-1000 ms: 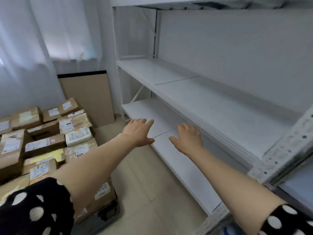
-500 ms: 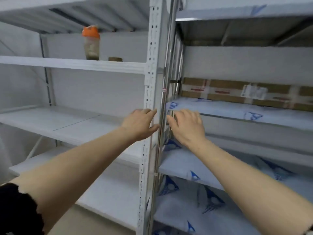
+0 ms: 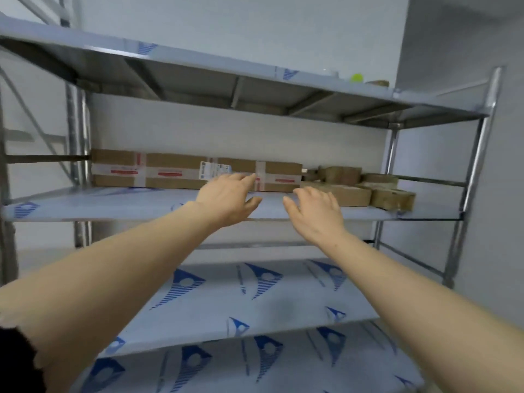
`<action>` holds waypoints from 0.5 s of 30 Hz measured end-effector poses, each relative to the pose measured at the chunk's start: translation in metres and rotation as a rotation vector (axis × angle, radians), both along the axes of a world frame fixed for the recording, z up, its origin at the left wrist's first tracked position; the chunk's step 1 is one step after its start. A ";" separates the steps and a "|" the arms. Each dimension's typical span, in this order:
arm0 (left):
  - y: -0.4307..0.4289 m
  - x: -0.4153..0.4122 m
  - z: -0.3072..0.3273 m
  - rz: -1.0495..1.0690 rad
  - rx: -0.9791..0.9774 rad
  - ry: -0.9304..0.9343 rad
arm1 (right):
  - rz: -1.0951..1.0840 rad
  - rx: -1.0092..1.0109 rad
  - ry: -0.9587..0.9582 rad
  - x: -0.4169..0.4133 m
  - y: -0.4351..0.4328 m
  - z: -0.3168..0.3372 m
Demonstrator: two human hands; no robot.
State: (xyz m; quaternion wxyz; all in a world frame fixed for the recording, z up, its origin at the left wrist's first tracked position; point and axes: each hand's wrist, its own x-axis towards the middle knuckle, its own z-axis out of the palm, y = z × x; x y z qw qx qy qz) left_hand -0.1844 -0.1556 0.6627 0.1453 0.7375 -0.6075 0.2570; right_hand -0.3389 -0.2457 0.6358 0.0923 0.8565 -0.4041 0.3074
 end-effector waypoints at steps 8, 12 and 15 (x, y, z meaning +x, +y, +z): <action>-0.124 -0.072 0.008 -0.134 0.049 -0.036 | -0.174 0.090 0.012 -0.104 -0.099 -0.009; -0.185 -0.087 0.008 -0.202 0.048 -0.061 | -0.246 0.119 -0.007 -0.130 -0.150 -0.010; -0.230 -0.095 0.007 -0.234 0.062 -0.073 | -0.299 0.147 -0.038 -0.142 -0.189 -0.011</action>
